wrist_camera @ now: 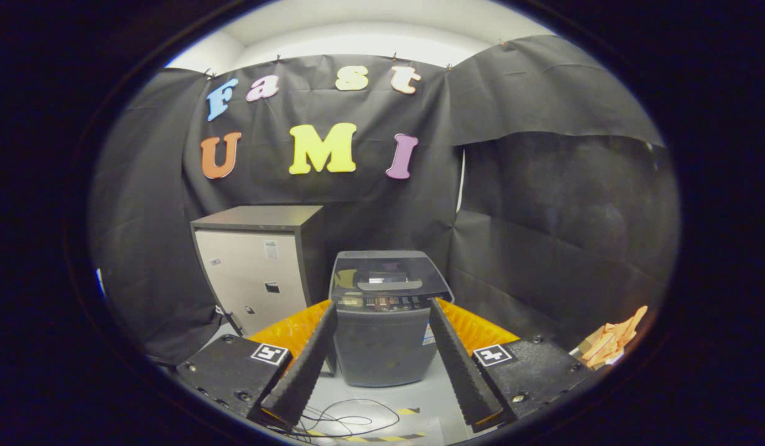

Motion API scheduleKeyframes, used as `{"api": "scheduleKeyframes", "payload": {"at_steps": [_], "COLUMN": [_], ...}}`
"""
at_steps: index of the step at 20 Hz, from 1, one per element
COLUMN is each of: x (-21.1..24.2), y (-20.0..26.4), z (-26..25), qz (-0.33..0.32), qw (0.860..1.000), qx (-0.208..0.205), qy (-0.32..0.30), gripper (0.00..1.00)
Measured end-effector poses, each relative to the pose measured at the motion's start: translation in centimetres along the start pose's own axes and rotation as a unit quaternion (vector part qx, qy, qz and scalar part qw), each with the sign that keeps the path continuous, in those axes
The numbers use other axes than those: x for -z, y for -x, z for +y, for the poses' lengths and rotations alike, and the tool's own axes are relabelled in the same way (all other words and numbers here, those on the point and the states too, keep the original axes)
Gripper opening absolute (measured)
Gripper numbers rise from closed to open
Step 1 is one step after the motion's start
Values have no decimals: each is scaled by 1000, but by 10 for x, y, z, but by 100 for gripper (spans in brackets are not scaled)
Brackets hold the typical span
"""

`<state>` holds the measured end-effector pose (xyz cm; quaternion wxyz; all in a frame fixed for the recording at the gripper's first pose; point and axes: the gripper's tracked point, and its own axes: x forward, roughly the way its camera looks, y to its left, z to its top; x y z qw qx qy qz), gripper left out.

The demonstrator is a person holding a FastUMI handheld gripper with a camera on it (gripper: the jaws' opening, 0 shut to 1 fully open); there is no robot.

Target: Put the clothes into the washing machine and then close the washing machine lid.

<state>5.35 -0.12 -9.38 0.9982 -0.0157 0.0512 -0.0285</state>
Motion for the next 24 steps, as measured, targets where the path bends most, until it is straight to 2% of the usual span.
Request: {"api": "scheduleKeyframes", "payload": {"at_steps": [2,8,17,24], "x": [0,-2,-8,-15], "y": [13,34,40,40], "z": [-7,-2,14,18], "qz": [-1,-4,-9,-12], "qw": [1000,1000,1000,1000], "qx": [9,-2,-15,-11], "qy": [-6,-15,-2,0], "gripper": [94,94,95,95]}}
